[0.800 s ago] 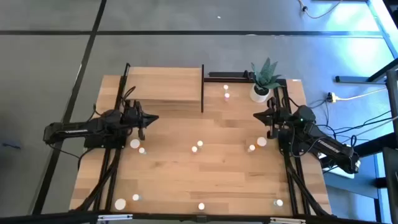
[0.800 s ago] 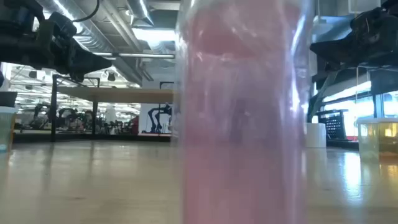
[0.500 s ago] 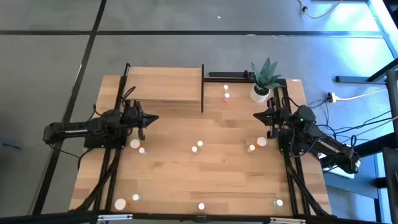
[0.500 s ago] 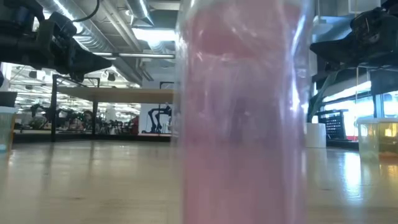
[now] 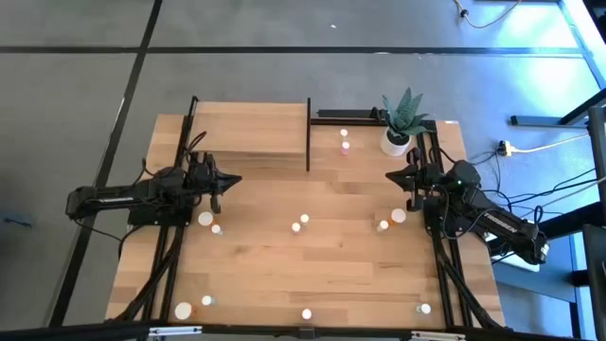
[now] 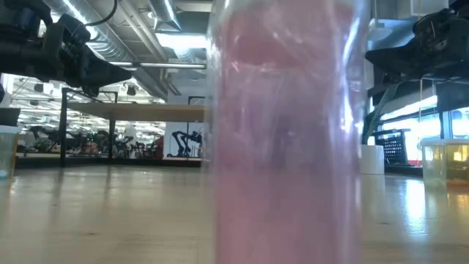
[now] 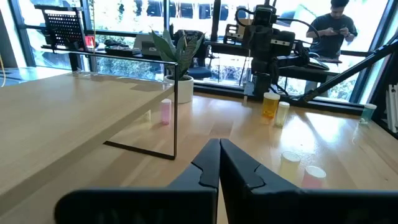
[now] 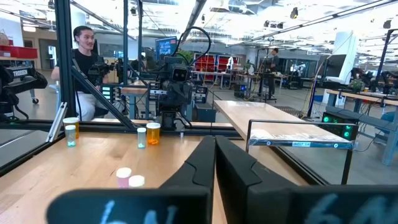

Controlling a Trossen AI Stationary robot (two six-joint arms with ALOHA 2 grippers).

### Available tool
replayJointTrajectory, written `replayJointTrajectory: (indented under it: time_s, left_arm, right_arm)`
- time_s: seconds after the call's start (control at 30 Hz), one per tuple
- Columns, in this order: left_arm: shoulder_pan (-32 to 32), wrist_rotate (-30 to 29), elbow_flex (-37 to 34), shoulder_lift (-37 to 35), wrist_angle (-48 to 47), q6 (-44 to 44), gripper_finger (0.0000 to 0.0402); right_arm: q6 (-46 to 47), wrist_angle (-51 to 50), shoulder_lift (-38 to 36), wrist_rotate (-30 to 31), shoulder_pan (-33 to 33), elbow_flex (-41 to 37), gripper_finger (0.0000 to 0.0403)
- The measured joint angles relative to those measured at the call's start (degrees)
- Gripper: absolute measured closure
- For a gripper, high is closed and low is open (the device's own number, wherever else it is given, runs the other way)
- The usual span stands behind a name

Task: Pick and place medicine bottles onto shelf by color

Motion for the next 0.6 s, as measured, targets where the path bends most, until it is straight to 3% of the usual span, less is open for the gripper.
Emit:
replayJointTrajectory:
  time_s: [0.6]
  left_arm:
    - [0.00,0.00,-0.02,0.00,0.00,-0.02,0.0401]
  right_arm:
    - [-0.52,0.00,0.00,0.04,-0.02,0.00,0.0386]
